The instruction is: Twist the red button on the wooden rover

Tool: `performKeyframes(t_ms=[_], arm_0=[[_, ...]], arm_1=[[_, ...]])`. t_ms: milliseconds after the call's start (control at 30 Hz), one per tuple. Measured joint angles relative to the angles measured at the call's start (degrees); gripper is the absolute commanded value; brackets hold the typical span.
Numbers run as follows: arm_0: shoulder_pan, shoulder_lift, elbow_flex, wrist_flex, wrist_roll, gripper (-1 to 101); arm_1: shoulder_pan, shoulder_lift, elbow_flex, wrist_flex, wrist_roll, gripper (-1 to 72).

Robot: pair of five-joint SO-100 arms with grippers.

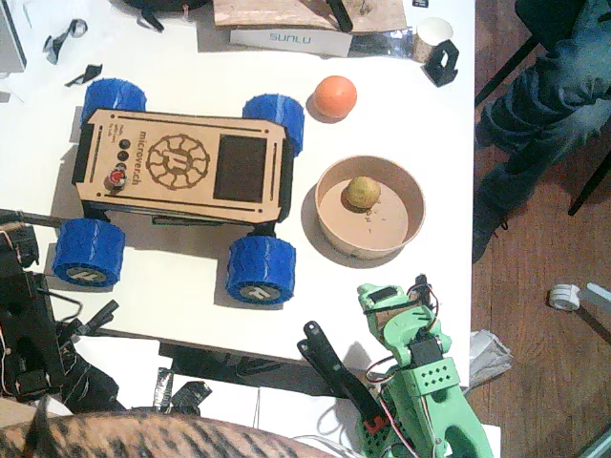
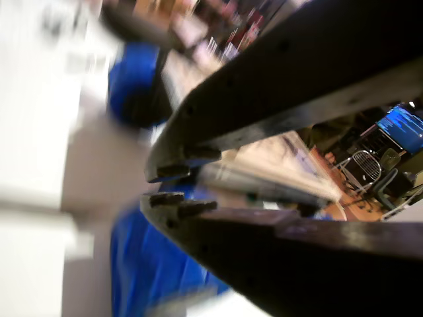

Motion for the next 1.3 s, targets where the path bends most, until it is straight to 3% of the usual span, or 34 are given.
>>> performKeyframes(t_ms=[500, 1067, 1300], arm_0=[[0.0, -26.4, -31.8, 6.4, 0.0, 0], [-0.1, -51.2, -52.3, 11.1, 0.0, 0], [8.6, -58.0, -54.2, 11.6, 0.0, 0]], arm_1=[[0.0, 0.0, 0.0, 0.0, 0.0, 0.3], [0.0, 0.0, 0.0, 0.0, 0.0, 0.3], [0.0, 0.0, 0.0, 0.0, 0.0, 0.3]])
